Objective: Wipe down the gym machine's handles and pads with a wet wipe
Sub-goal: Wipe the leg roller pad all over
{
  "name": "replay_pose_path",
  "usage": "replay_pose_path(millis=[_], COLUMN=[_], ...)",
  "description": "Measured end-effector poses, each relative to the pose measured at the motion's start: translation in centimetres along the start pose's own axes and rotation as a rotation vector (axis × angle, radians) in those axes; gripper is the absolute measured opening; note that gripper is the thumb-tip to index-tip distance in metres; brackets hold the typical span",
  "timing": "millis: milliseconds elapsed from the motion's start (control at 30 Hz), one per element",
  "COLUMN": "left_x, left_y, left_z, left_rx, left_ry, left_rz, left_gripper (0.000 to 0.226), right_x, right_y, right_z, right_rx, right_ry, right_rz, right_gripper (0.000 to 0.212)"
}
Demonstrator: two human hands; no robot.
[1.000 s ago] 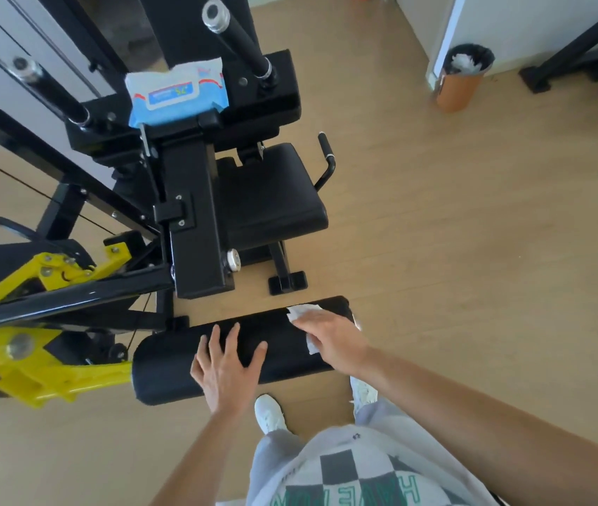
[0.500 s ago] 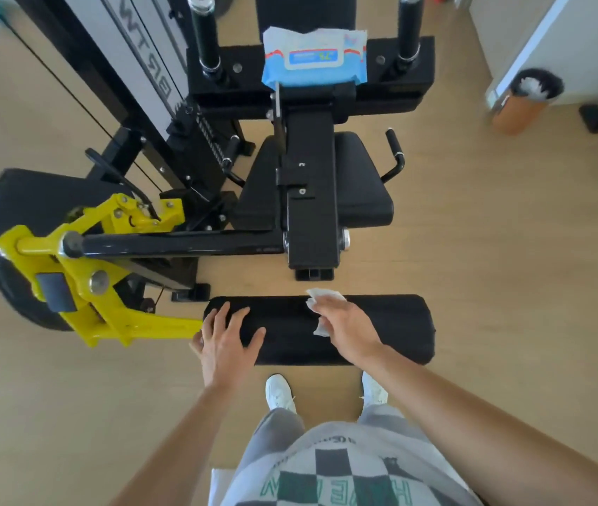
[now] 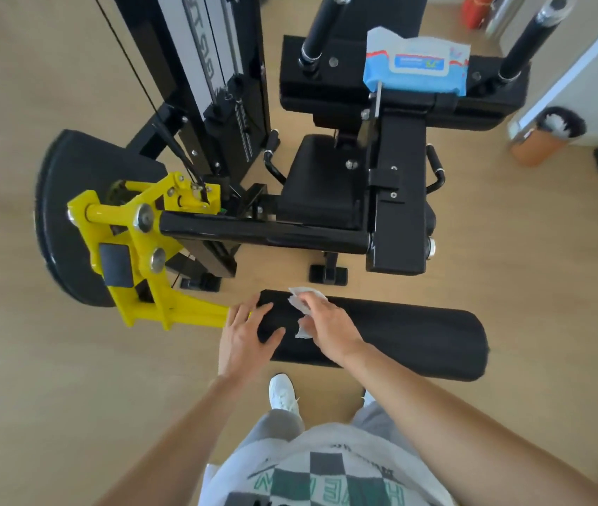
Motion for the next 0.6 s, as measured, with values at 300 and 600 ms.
replay_pose_path(millis=[300,600], left_x=[1.7,1.4], left_y=[-0.4,-0.7], left_z=[1.0,1.1], left_rx=[0.099,0.045], left_ry=[0.131,0.078], left_rz=[0.018,-0.015], left_gripper=[0.054,0.052], right_x=[-2.2,-0.8], right_y=[1.2,0.7], right_z=[1.4,-0.6], right_rx=[-0.130,-0.103], right_ry=[0.122,0.270], right_rz=[-0.028,0.079], right_gripper=[0.031,0.032])
Point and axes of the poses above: each hand's wrist, its own y-axis away from the middle knuckle, its own z-axis out of the back of the hand, x = y × z, the point moved 2 cm from there along -y, towards the middle knuckle, and after that the axes turned 5 degrees about -y, right-handed, at the moved point
